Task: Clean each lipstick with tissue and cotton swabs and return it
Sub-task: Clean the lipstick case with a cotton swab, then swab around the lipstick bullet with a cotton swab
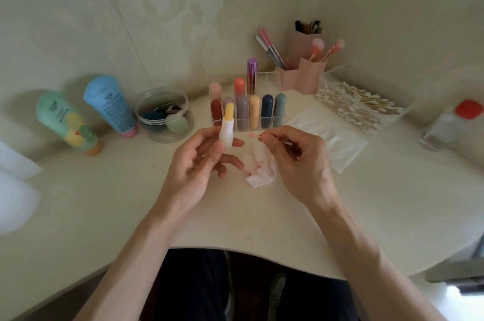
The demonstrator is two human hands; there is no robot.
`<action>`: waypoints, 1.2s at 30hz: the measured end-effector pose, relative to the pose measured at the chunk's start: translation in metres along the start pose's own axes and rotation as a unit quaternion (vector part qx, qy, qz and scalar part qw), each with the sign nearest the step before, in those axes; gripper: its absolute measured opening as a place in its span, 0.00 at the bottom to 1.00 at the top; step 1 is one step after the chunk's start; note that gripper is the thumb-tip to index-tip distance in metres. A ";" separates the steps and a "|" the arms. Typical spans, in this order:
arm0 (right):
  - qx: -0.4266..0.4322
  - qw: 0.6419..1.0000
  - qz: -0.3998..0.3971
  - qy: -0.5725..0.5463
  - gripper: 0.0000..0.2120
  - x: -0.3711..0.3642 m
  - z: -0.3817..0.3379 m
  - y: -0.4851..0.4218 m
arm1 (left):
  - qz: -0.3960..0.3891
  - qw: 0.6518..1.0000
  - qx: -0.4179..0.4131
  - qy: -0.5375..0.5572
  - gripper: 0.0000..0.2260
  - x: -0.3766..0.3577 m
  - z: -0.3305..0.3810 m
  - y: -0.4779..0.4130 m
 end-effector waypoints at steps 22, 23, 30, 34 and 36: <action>-0.085 0.989 0.118 0.024 0.04 0.030 0.015 -0.004 | 0.122 0.901 -0.025 -0.417 0.07 -0.005 -0.008 -0.031; -0.085 0.989 0.116 0.023 0.04 0.030 0.015 -0.004 | 0.124 0.895 -0.027 -0.428 0.07 -0.006 -0.008 -0.033; -0.076 0.991 0.108 0.021 0.05 0.029 0.013 -0.004 | 0.137 0.878 -0.021 -0.458 0.10 -0.011 -0.008 -0.045; -0.076 0.991 0.105 0.023 0.05 0.028 0.013 -0.004 | 0.134 0.870 -0.022 -0.474 0.09 -0.017 -0.010 -0.046; -0.077 0.991 0.104 0.022 0.06 0.028 0.013 -0.004 | 0.133 0.865 -0.021 -0.483 0.08 -0.019 -0.010 -0.046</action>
Point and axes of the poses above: each hand's wrist, its own y-axis away from the middle knuckle, its own x-axis out of the back of the hand, z = x × y, the point moved 7 cm from there along -y, towards the middle knuckle, and after that the axes turned 2 degrees about x, right-handed, at the moved point
